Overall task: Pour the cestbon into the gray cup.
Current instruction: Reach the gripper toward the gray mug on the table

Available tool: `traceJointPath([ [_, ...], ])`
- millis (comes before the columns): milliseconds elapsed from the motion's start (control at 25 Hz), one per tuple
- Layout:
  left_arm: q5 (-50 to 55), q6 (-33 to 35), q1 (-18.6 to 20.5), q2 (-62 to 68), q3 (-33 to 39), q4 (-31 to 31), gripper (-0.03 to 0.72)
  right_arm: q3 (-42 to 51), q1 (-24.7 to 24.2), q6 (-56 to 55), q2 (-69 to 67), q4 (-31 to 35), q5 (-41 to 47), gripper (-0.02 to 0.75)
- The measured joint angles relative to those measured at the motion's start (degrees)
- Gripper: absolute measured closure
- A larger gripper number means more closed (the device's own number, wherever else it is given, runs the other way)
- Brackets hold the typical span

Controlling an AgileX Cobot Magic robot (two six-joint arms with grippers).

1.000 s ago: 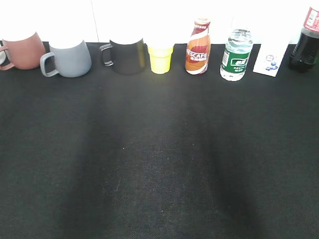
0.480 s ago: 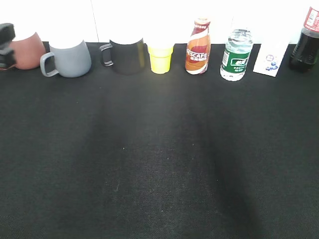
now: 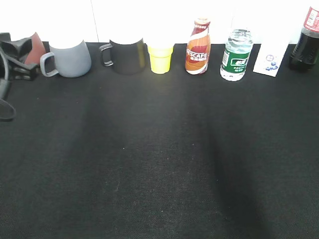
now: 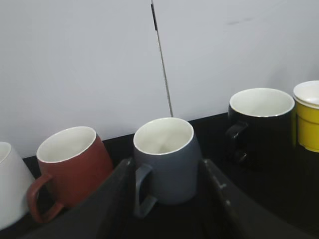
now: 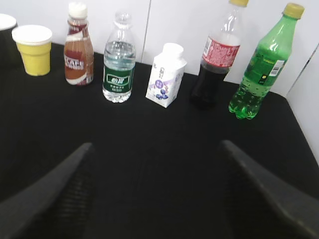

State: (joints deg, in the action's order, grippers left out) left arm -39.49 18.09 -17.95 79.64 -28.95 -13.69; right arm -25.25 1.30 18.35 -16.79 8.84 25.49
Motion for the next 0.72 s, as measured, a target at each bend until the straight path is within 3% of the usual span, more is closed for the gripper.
traceJointPath([
  [440, -22.9, 0.0, 0.2, 17.9, -0.1, -0.5, 0.372, 0.9, 0.0, 2.0, -4.7, 0.4, -4.9, 0.184],
  [720, -29.4, -1.0, 0.2, 24.4, -0.4, -2.1, 0.372, 0.9, 0.0, 2.1, -5.0, 0.5, -5.0, 0.184],
])
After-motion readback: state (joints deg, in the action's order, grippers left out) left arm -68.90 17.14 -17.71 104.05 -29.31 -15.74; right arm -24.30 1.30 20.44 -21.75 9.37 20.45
